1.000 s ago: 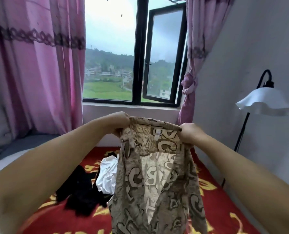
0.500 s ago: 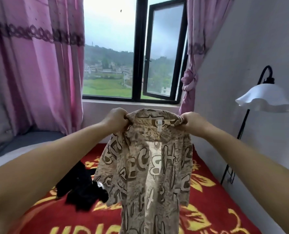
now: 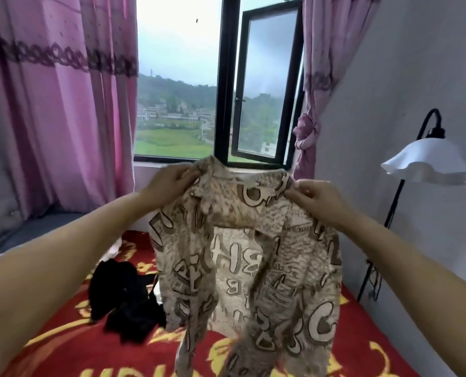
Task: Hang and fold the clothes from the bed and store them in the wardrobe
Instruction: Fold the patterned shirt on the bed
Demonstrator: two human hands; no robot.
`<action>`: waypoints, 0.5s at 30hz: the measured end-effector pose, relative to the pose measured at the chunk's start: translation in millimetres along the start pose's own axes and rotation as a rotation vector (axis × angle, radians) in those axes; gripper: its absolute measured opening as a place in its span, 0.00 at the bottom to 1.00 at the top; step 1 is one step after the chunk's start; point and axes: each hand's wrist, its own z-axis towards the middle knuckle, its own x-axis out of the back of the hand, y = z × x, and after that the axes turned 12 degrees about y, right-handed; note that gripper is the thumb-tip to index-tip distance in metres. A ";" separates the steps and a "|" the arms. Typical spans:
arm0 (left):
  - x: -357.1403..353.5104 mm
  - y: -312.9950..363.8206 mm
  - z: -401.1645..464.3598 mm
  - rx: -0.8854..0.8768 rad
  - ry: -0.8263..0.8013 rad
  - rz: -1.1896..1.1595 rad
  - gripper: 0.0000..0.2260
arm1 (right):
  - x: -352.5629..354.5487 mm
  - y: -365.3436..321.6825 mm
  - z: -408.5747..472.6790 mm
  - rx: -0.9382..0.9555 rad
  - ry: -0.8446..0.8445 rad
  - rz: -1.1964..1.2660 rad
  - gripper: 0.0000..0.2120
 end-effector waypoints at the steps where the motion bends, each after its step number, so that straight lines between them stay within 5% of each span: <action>1: 0.2 -4.9 -2.4 -0.033 -0.059 0.094 0.15 | -0.2 3.4 0.6 0.046 -0.043 -0.143 0.17; 4: -16.1 -3.3 -4.7 -0.016 -0.045 0.232 0.15 | -18.2 4.9 5.5 0.043 -0.010 -0.437 0.17; 7: -37.0 17.0 -1.3 0.262 -0.061 0.088 0.13 | -44.9 -12.3 17.5 -0.122 0.098 -0.485 0.13; 15: -53.6 70.6 -8.1 0.602 -0.297 -0.598 0.12 | -80.5 -69.7 19.7 -0.269 -0.112 0.097 0.20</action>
